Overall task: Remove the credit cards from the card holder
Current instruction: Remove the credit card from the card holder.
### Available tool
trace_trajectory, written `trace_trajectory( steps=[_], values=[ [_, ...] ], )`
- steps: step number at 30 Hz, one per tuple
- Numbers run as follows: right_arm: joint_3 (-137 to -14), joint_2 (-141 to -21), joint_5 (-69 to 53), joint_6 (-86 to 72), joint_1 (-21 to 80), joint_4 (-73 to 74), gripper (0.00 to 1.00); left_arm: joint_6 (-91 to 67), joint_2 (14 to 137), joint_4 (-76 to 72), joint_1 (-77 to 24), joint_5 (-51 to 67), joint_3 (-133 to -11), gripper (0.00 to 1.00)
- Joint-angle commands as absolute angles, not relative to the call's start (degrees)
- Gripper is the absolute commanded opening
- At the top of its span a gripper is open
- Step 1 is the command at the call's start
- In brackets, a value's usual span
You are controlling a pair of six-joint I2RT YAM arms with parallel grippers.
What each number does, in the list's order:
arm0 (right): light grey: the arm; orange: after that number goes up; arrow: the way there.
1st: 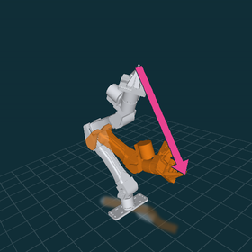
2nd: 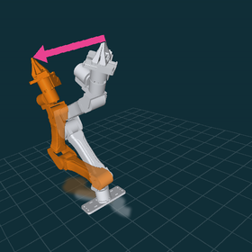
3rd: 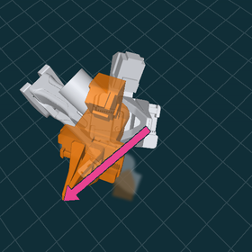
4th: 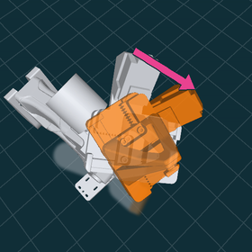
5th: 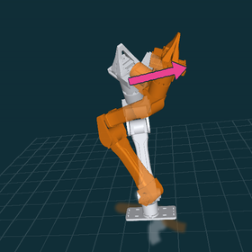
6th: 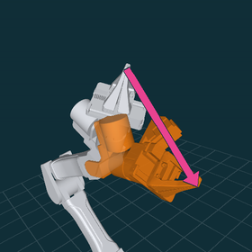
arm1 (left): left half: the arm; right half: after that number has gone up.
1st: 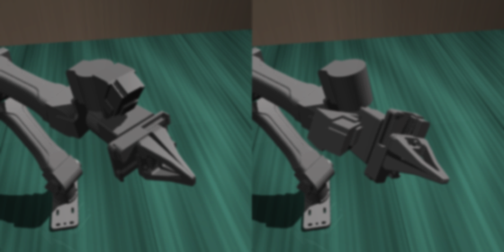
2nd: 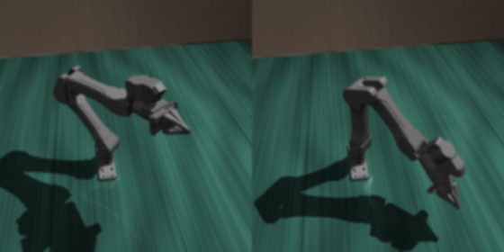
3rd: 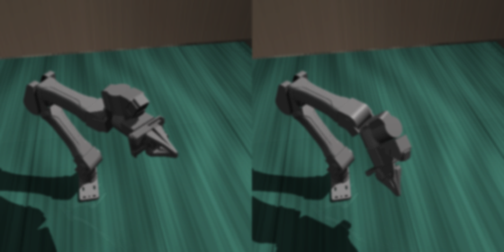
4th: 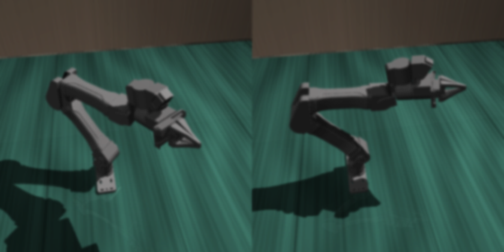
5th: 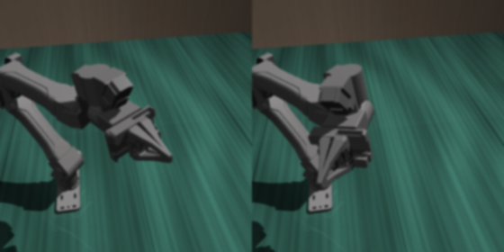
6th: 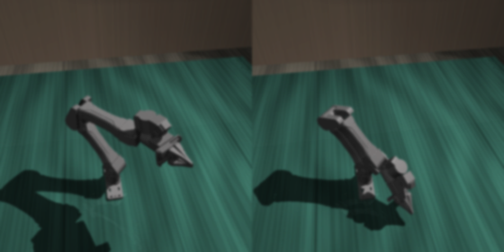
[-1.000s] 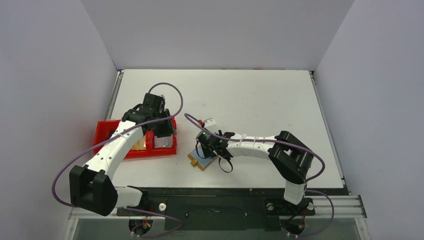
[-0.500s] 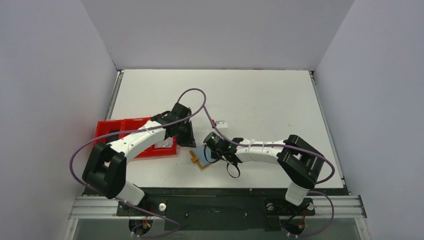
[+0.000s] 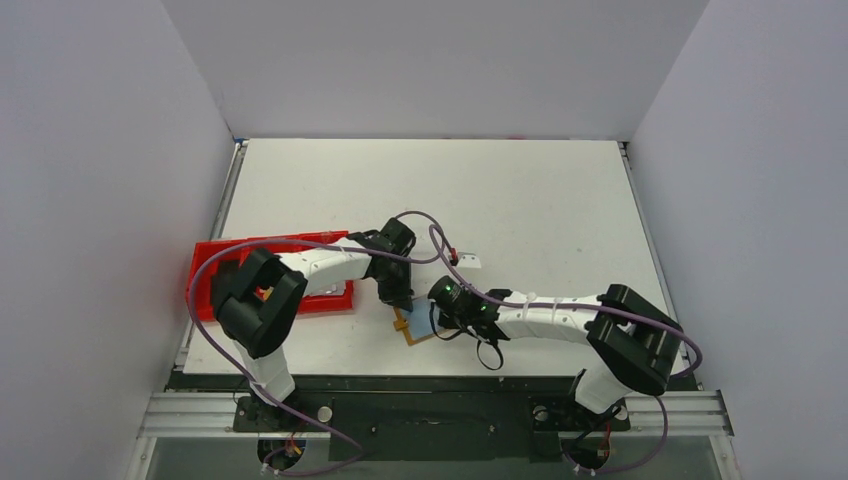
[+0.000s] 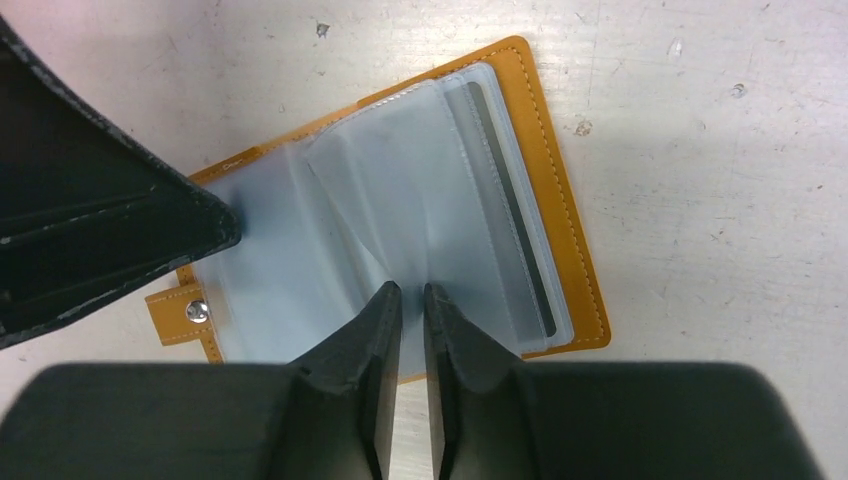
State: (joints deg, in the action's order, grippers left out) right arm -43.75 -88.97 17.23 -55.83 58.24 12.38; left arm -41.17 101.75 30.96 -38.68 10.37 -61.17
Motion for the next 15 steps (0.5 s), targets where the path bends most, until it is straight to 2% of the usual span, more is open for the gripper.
trace_trajectory(
  steps=[1,6,10,15],
  values=[
    [-41.84,-86.59,16.09,-55.56,58.86,10.95,0.17,-40.97,104.41,27.98,-39.19,9.73,-62.21,0.00],
    [-40.64,-84.12,12.82,-54.36,58.96,5.34,0.38,-40.85,105.26,27.85,-39.11,9.14,-61.92,0.00],
    [-39.69,-82.68,11.11,-54.10,58.55,2.23,0.45,-40.34,105.84,28.16,-39.14,9.10,-62.22,0.00],
    [-37.49,-78.40,11.68,-53.94,55.87,2.43,0.50,-39.90,105.83,28.62,-38.99,8.98,-62.37,0.00]
  ],
)
